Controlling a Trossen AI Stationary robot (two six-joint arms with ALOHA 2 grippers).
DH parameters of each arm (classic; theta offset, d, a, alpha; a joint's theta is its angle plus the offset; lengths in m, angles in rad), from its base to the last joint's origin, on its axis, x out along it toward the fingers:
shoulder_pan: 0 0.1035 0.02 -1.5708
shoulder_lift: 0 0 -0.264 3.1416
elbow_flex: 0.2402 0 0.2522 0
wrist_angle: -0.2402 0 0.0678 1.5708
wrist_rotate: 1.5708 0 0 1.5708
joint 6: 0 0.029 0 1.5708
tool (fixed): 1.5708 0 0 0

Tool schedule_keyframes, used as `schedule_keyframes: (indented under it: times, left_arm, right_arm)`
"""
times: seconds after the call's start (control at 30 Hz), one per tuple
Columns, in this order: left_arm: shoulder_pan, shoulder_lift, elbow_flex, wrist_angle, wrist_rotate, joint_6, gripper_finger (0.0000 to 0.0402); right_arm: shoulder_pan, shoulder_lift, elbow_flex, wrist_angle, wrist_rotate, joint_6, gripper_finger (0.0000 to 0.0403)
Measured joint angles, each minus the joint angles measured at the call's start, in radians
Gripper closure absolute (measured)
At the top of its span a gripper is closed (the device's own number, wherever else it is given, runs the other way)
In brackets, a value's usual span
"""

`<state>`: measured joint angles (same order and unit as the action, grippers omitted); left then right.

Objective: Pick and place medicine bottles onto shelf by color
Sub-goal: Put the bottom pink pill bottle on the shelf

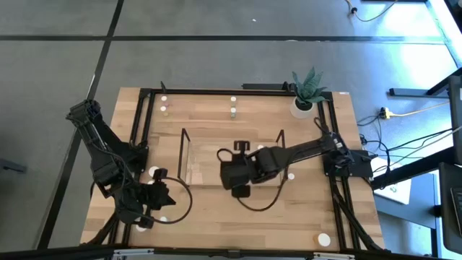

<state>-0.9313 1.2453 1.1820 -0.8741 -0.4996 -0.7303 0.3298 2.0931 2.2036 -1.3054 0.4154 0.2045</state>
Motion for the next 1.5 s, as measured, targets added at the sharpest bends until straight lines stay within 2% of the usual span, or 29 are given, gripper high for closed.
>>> schedule_keyframes:
  times: [0.13, 0.37, 0.53, 0.73, 0.83, 1.03, 1.1, 1.23, 1.5]
  left_arm:
    - [0.015, 0.000, 0.000, 0.000, -0.014, 0.000, 0.0401]
    - [0.056, 0.000, 0.000, 0.000, -0.014, 0.000, 0.0401]
    - [0.063, 0.000, 0.000, -0.004, -0.014, 0.000, 0.0401]
    - [0.064, -0.001, 0.000, -0.005, -0.014, 0.000, 0.0401]
    - [0.071, 0.000, 0.000, -0.005, -0.014, 0.000, 0.0401]
    - [0.103, 0.000, 0.000, -0.005, -0.014, 0.000, 0.0401]
    - [0.117, 0.000, 0.000, -0.004, -0.015, -0.001, 0.0401]
    - [0.143, 0.000, 0.000, 0.000, -0.015, -0.002, 0.0401]
    - [0.171, 0.000, 0.000, 0.002, -0.015, -0.003, 0.0401]
  right_arm:
    - [0.000, -0.053, 0.000, -0.060, 0.059, 0.057, 0.0276]
    - [0.001, -0.065, -0.013, -0.088, 0.074, 0.108, 0.0276]
    - [0.017, -0.084, -0.090, -0.168, 0.112, 0.202, 0.0276]
    - [0.059, -0.196, -0.247, -0.157, 0.192, 0.309, 0.0276]
    - [0.061, -0.287, -0.351, -0.068, 0.205, 0.334, 0.0276]
    - [0.021, -0.424, -0.566, 0.285, 0.153, 0.281, 0.0276]
    - [-0.004, -0.428, -0.608, 0.381, 0.141, 0.264, 0.0276]
    - [-0.053, -0.396, -0.652, 0.467, 0.132, 0.285, 0.0276]
    - [-0.125, -0.328, -0.661, 0.524, 0.107, 0.287, 0.0276]
